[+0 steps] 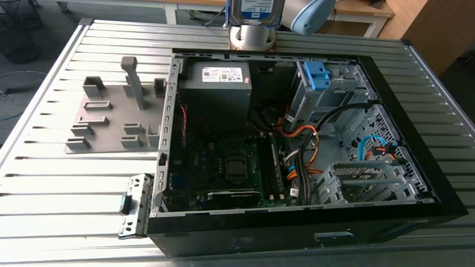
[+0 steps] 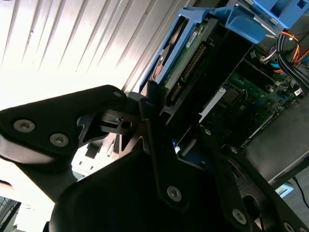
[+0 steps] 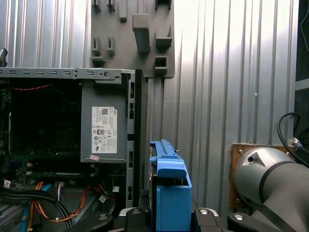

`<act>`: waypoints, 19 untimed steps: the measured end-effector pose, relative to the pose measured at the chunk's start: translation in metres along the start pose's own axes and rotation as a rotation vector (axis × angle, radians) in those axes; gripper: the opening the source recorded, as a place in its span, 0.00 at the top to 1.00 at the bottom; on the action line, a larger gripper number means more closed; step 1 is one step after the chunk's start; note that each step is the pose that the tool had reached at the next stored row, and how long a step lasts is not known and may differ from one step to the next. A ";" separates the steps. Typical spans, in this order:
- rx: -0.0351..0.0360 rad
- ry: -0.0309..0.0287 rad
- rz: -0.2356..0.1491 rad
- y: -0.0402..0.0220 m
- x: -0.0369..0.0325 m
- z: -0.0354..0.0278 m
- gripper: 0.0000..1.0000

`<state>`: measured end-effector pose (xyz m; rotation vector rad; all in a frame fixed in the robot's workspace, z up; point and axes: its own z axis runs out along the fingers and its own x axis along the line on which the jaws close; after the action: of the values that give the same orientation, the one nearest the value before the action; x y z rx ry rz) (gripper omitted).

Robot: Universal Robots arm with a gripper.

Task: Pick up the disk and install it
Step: 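Pick up the disk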

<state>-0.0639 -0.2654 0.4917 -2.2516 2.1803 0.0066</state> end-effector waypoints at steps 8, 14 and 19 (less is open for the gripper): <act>-0.0001 0.0001 0.000 0.0000 0.0105 -0.0001 0.64; -0.0001 0.0001 0.000 0.0000 0.0212 -0.0002 0.64; 0.0000 0.0000 0.000 0.0000 0.0284 -0.0002 0.64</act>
<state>-0.0630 -0.2938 0.4917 -2.2516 2.1804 0.0066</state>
